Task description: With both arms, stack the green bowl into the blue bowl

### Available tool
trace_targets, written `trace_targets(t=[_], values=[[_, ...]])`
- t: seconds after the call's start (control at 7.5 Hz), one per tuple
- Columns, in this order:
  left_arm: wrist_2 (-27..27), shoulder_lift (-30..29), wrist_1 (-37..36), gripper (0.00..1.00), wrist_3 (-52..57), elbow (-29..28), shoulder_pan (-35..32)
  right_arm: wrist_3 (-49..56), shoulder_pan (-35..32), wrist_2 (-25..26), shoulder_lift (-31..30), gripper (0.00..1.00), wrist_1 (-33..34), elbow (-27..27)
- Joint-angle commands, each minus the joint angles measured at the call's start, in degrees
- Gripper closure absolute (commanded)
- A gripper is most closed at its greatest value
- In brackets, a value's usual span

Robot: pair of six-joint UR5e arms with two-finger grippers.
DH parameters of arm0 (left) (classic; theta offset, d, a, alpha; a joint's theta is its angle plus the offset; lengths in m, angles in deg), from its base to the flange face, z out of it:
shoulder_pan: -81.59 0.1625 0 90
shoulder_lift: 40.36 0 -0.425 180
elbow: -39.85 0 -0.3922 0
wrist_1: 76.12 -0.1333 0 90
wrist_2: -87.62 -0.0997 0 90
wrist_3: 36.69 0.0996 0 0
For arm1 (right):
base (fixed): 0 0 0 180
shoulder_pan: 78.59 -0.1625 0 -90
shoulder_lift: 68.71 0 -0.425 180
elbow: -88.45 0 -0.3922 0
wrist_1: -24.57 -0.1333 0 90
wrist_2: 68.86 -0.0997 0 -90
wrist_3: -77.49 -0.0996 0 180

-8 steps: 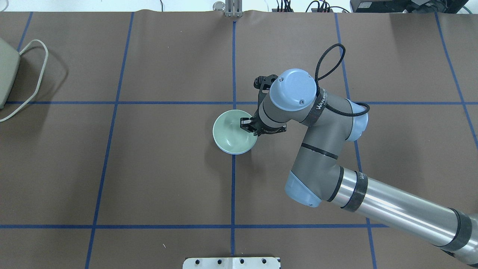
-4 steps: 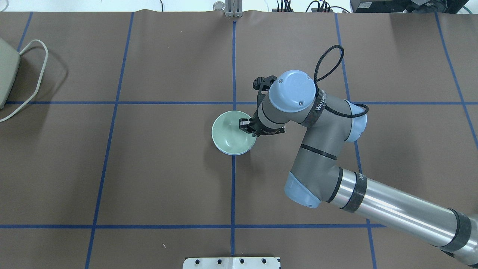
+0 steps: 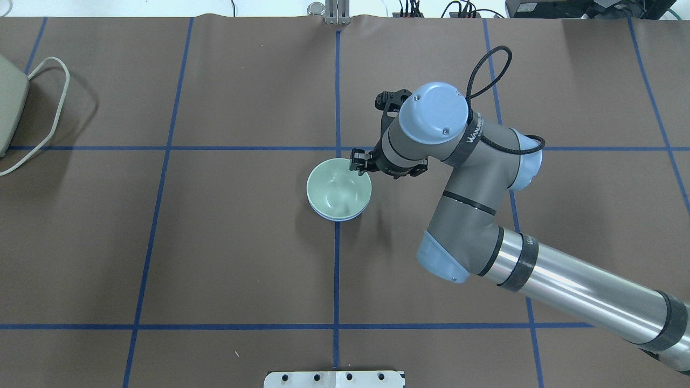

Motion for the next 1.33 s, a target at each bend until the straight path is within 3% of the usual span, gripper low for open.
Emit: trace_targets(t=[0.0,0.13,0.27,0.53,0.8,1.2], values=[[0.17,-0.05,-0.16,0.02,-8.82,0.29,0.08,8.98,-9.98,-7.53,-1.12,0.0,0.65,0.4],[2.35,-0.05,0.36,0.02,-18.55,0.47,0.16,18.25,-15.78,-11.15,-2.17,0.0,4.05,0.32],[2.63,0.82,2.46,0.02,-21.7,0.64,0.34,27.57,-21.05,-14.14,-3.75,0.0,7.04,0.31],[4.38,2.58,9.47,0.02,-34.65,0.73,0.51,40.69,-30.64,-20.47,-12.24,0.0,7.25,-0.91],[5.36,4.59,15.65,0.02,-39.84,0.82,2.35,51.0,-36.02,-21.11,-21.91,0.0,7.16,-1.18],[3.09,4.96,15.14,0.02,-39.92,2.4,8.57,66.71,-47.34,-20.51,-37.29,0.0,7.16,-0.83]])
